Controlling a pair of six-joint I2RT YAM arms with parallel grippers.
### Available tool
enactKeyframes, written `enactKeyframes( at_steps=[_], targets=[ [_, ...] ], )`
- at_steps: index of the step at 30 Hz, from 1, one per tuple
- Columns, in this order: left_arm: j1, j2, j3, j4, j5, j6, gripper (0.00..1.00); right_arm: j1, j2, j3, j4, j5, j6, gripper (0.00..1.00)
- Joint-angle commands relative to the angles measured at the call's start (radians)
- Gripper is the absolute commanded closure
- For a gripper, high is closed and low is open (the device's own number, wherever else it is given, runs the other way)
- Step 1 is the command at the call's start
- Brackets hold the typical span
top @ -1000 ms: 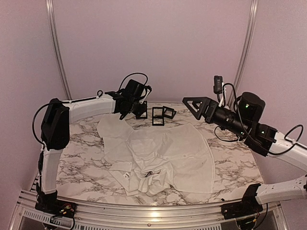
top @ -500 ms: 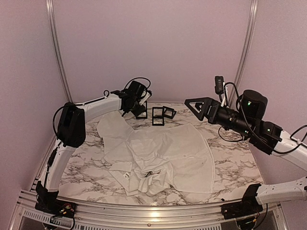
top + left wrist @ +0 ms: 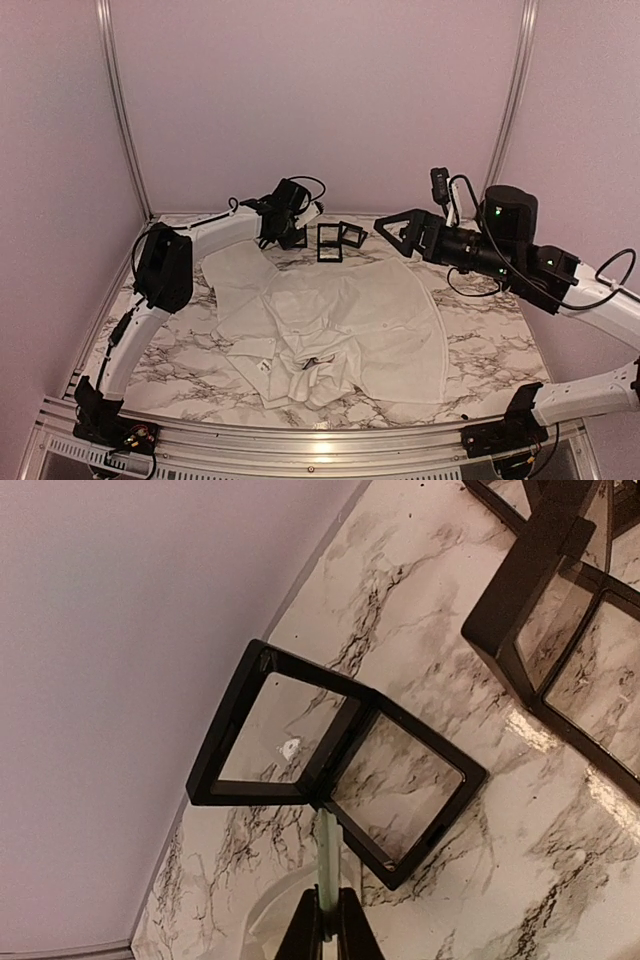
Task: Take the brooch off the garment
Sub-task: Place the brooch in the brooch box.
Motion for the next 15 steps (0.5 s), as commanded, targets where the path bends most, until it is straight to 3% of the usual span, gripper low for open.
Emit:
enactKeyframes(
  at_steps=[1, 10, 15],
  targets=[
    [0.007, 0.055, 0.058, 0.073, -0.048, 0.096, 0.98, -0.007, 0.021, 0.062, -0.055, 0.024, 0.032, 0.01],
    [0.019, 0.086, 0.057, 0.147, 0.013, 0.082, 0.99, -0.007, 0.062, 0.098, -0.113, 0.059, 0.025, 0.01],
    [0.03, 0.076, 0.047, 0.148, 0.043, 0.063, 1.0, -0.008, 0.069, 0.127, -0.179, 0.161, -0.012, 0.02]
  ],
)
